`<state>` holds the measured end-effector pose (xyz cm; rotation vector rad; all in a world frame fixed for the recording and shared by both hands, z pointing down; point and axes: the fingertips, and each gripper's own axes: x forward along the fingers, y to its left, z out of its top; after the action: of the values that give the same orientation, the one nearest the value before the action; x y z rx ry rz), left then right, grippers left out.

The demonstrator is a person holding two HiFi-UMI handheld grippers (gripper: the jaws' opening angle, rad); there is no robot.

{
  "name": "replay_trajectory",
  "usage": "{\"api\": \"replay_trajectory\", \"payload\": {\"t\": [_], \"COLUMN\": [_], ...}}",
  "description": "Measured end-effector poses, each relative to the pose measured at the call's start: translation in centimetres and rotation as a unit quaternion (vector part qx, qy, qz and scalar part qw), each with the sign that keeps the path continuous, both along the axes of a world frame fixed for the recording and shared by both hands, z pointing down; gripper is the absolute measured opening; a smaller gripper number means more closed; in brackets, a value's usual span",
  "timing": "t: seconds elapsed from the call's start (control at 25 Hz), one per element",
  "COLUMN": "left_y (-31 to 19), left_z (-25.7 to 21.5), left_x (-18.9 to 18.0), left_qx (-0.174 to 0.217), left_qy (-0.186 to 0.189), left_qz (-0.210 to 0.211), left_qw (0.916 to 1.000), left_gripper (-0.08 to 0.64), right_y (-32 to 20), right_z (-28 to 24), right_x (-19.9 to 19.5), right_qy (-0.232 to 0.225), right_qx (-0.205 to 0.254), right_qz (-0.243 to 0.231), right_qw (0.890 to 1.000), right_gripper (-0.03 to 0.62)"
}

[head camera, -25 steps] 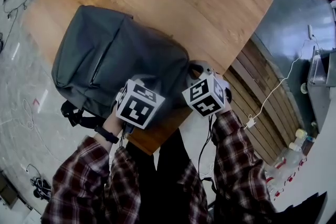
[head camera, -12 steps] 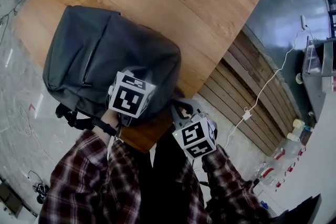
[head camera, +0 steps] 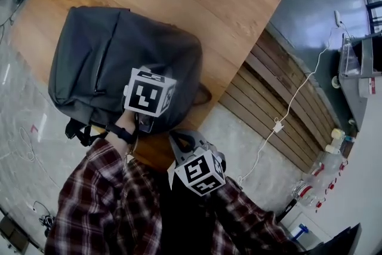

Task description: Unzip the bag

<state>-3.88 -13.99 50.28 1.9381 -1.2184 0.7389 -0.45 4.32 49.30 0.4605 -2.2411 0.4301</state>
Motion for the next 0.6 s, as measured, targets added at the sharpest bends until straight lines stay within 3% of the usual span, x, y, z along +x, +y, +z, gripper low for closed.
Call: {"api": "replay_trajectory", "payload": {"t": [0.08, 0.16, 0.2, 0.28, 0.32, 0.36, 0.44, 0.6], "left_y": [0.3, 1.3, 2.1, 4.4, 5.4, 6.2, 7.1, 7.5], "left_z": [-1.0, -2.0, -2.2, -1.9, -1.6, -1.4, -1.4, -1.7], "left_x": [0.4, 0.2, 0.0, -0.8, -1.2, -1.5, -1.7, -0.6], "left_qx": [0.009, 0.031, 0.041, 0.05, 0.052, 0.056, 0.061, 0.069], "left_qy": [0.025, 0.002, -0.027, -0.09, -0.112, -0.12, -0.107, -0.083], "left_qz": [0.038, 0.113, 0.164, 0.269, 0.309, 0.332, 0.338, 0.308], "left_qw": [0.9989, 0.9931, 0.9853, 0.9575, 0.943, 0.934, 0.9329, 0.9453], "left_gripper": [0.009, 0.009, 0.009, 0.009, 0.009, 0.009, 0.009, 0.009], "right_y": [-0.9, -2.4, -3.3, -5.5, -6.6, -7.8, -10.1, -14.8], "right_z": [0.2, 0.2, 0.3, 0.2, 0.2, 0.2, 0.1, 0.0], "right_x": [1.0, 2.5, 3.4, 5.3, 6.2, 6.9, 7.7, 7.8], "right_qy": [0.013, 0.024, 0.029, 0.039, 0.044, 0.05, 0.063, 0.084], "right_qx": [0.012, 0.023, 0.028, 0.041, 0.048, 0.055, 0.073, 0.106], "right_qz": [0.001, 0.011, 0.019, 0.035, 0.041, 0.043, 0.037, 0.027], "right_qw": [1.0, 0.999, 0.999, 0.998, 0.997, 0.996, 0.995, 0.99], "right_gripper": [0.011, 0.011, 0.011, 0.011, 0.011, 0.011, 0.011, 0.011]}}
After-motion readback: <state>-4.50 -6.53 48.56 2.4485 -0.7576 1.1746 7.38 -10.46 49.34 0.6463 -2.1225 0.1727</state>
